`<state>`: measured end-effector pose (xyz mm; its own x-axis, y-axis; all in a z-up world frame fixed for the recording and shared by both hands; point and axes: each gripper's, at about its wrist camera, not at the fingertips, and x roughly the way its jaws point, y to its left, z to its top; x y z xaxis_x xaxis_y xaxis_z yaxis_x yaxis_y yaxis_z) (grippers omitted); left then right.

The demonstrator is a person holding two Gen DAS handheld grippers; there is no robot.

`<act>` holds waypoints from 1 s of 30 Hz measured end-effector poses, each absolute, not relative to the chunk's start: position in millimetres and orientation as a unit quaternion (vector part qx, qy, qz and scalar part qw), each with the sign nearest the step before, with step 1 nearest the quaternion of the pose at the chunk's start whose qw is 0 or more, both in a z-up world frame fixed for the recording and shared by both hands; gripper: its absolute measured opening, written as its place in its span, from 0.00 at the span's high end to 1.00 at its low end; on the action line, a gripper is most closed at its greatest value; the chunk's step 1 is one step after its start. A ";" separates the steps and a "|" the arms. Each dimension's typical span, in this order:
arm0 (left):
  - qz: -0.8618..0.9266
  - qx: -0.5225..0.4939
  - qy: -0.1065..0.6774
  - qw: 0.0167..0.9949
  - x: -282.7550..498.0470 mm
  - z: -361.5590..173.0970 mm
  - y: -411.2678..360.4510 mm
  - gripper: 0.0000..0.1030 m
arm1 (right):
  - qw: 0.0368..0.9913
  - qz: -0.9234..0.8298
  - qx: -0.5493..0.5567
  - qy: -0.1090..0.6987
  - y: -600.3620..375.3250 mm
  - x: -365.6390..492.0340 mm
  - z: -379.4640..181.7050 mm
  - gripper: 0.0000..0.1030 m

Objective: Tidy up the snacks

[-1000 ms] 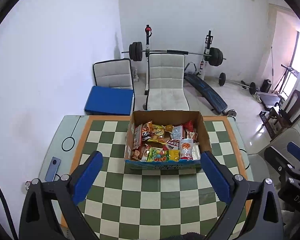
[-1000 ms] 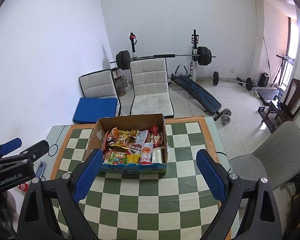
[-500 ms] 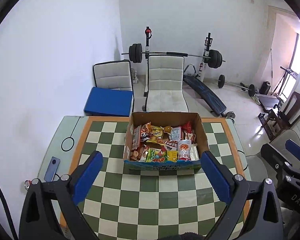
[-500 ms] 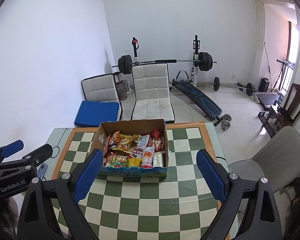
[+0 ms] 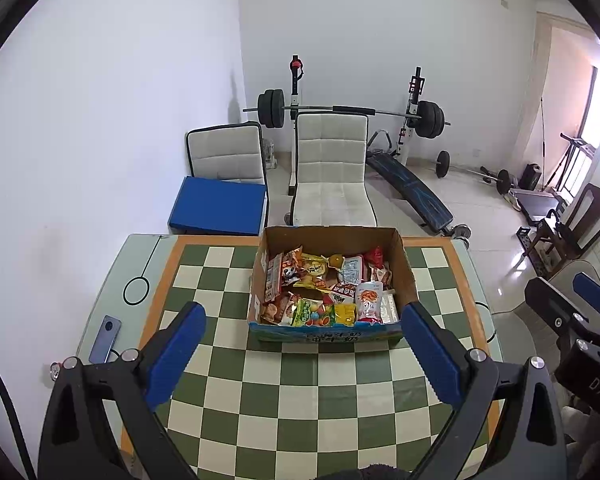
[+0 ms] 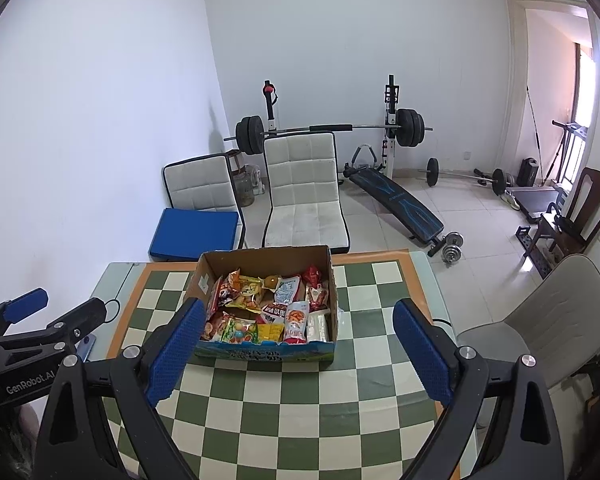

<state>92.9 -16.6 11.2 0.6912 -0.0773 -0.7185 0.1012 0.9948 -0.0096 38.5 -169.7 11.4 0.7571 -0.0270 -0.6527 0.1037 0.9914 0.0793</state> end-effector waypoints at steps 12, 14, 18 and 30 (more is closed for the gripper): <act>-0.054 0.019 0.392 0.918 95.2 11.7 -18.2 0.03 | 0.934 -0.033 0.056 0.351 -167.7 39.6 8.0 0.06; -0.054 0.019 0.392 0.918 94.9 10.9 -18.7 0.03 | 0.934 -0.035 0.056 0.350 -167.7 39.2 6.9 0.06; -0.055 0.019 0.392 0.918 95.3 10.8 -18.7 0.03 | 0.935 -0.035 0.055 0.350 -168.4 38.8 6.4 0.06; -0.059 0.023 0.393 0.917 93.9 9.3 -21.9 0.03 | 0.935 -0.034 0.057 0.350 -169.3 38.3 6.4 0.05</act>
<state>93.9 -21.9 9.3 0.6837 -0.0906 -0.7241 0.1264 0.9920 -0.0047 38.3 -169.3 6.4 0.7532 -0.0237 -0.6574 0.1030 0.9913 0.0822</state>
